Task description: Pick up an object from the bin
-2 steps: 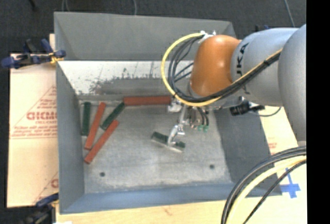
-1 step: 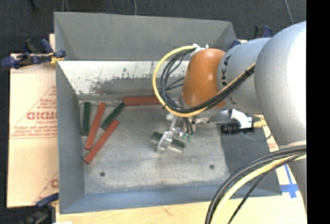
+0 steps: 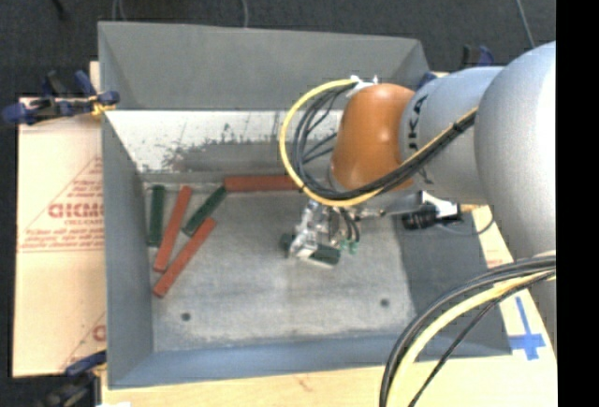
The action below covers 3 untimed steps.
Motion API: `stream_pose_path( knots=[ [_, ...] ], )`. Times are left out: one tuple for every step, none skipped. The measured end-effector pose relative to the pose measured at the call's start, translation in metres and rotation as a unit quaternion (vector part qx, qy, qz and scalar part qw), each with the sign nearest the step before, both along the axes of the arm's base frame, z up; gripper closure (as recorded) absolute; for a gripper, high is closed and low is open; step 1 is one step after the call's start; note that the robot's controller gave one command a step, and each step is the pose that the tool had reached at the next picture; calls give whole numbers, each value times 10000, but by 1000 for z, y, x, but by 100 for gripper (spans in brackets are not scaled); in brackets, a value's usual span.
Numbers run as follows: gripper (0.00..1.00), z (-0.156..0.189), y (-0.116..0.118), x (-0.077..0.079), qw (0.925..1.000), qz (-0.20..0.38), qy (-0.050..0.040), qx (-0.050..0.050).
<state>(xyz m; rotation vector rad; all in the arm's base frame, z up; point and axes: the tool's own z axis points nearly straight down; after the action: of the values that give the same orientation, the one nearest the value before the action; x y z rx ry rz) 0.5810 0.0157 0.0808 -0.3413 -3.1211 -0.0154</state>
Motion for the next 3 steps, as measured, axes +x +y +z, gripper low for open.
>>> stream_pose_path(
  knots=[
    [100, 0, 0, 0, 10000, 1, -1, -1],
    [100, 1, 0, 0, 10000, 7, 1, -5],
    [100, 4, 1, 0, 10000, 14, -3, -19]
  ],
)
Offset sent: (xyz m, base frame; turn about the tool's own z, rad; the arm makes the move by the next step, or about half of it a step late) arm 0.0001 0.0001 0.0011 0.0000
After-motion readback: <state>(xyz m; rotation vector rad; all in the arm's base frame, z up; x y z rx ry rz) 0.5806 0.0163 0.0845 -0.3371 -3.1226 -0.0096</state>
